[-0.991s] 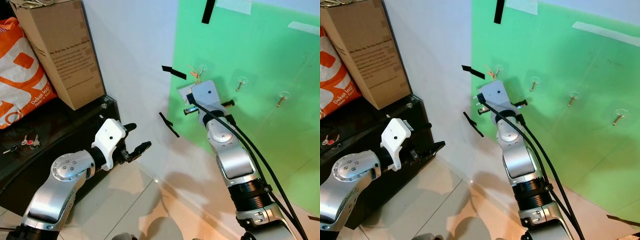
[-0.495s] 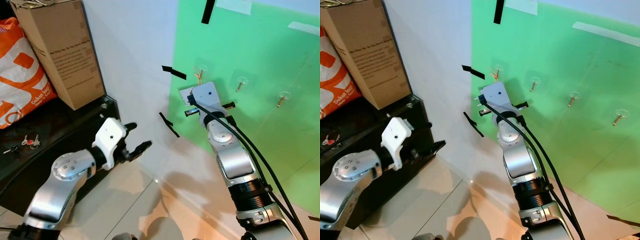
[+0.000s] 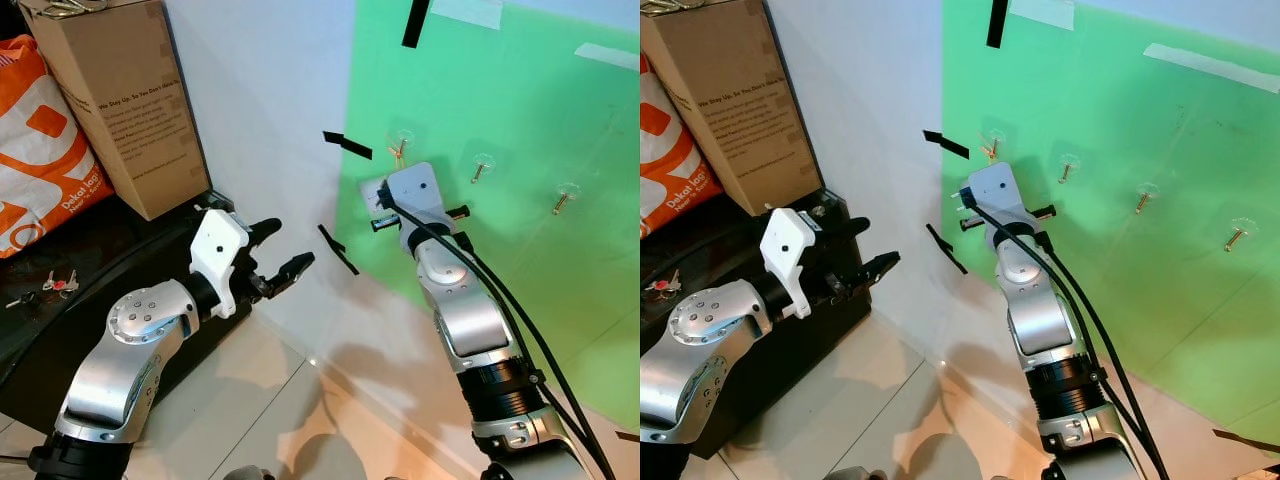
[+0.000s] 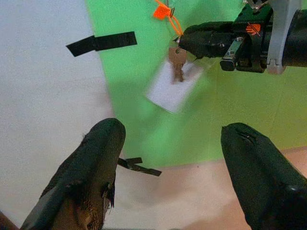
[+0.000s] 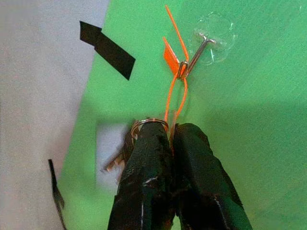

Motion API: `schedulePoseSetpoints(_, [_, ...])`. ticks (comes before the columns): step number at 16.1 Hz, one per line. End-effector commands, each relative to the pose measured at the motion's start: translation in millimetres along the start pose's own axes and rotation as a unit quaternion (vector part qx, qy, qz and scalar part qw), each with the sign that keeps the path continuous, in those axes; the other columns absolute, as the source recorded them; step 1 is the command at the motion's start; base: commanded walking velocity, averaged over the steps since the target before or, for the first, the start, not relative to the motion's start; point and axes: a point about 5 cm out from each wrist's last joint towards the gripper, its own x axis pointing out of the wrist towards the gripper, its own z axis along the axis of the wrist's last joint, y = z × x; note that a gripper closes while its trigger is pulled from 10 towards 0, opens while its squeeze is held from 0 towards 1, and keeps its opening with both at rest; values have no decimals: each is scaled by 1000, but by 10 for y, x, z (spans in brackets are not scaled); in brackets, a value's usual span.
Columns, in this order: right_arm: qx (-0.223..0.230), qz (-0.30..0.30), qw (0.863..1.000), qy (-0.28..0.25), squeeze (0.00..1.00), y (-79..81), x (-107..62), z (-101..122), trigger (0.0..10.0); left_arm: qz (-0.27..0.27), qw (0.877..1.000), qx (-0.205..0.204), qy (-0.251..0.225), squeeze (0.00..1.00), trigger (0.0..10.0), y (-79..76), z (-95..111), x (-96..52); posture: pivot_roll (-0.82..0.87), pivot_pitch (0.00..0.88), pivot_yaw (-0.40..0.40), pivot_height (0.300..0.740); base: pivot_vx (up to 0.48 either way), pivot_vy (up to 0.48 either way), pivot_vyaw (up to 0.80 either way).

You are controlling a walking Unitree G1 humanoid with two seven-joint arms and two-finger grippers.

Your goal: Hang keys on a hook

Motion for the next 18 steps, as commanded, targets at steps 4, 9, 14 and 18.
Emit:
schedulePoseSetpoints(4, [23, 79, 995, -64, 1000, 60, -126, 27, 10000, 20, 1000, 4, -14, 0, 10000, 29, 69, 35, 2, 0, 25, 740, 0, 0, 0])
schedulePoseSetpoints(9, [44, 79, 995, -33, 1000, -62, -301, -187, 10000, 76, 997, 17, 11, 0, 10000, 29, -56, 102, -5, 0, 17, 740, 0, 0, 0])
schedulePoseSetpoints(14, [180, 100, 978, -40, 1000, -36, -591, -370, 10000, 226, 973, 33, 39, 0, 10000, 172, -243, -104, -12, 0, -24, 740, 0, 0, 616])
schedulePoseSetpoints(18, [243, 72, 967, 31, 1000, -75, -680, -706, 10000, 255, 963, 53, 72, 0, 10000, 42, -425, -143, -1, 0, -48, 740, 0, 0, 766])
